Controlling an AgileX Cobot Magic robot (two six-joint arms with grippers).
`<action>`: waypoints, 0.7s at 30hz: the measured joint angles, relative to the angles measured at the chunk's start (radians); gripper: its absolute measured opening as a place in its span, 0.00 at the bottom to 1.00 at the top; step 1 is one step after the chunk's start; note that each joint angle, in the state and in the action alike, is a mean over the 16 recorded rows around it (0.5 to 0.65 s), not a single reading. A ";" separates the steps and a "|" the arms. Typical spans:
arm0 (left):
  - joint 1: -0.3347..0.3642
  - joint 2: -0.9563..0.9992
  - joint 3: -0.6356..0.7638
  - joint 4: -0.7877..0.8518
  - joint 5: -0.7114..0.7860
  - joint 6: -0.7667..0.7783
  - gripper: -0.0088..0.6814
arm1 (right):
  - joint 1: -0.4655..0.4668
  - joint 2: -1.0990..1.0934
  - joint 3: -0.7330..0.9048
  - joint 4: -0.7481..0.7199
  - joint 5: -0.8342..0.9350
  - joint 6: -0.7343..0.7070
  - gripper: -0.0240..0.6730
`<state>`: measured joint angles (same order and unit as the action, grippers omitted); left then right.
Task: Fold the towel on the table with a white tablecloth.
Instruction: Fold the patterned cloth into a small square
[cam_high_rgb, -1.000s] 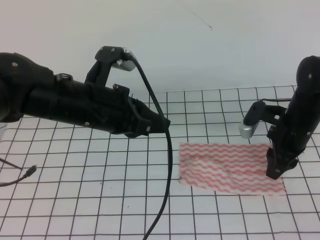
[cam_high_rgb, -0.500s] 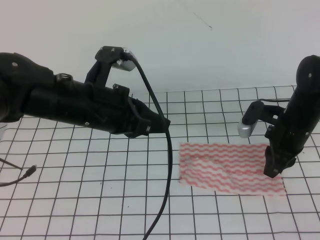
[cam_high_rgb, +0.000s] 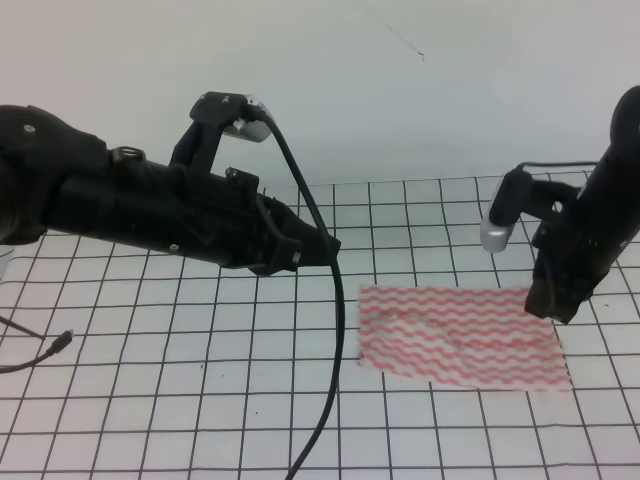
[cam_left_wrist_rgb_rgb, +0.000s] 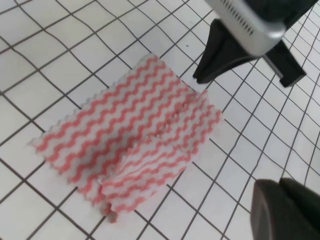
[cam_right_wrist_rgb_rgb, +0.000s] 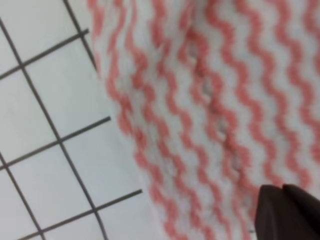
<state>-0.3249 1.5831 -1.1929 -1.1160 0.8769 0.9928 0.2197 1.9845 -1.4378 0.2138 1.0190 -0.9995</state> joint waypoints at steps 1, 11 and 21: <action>0.000 0.000 0.000 -0.001 0.000 0.000 0.01 | 0.000 -0.006 0.000 -0.003 0.000 0.002 0.05; 0.000 -0.001 0.000 -0.002 0.001 0.000 0.01 | 0.000 -0.020 0.001 -0.037 0.033 0.042 0.19; 0.000 -0.001 0.000 -0.002 0.001 0.000 0.01 | 0.000 0.031 0.001 -0.030 0.042 0.055 0.37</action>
<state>-0.3249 1.5823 -1.1925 -1.1185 0.8777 0.9928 0.2197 2.0150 -1.4372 0.1841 1.0605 -0.9445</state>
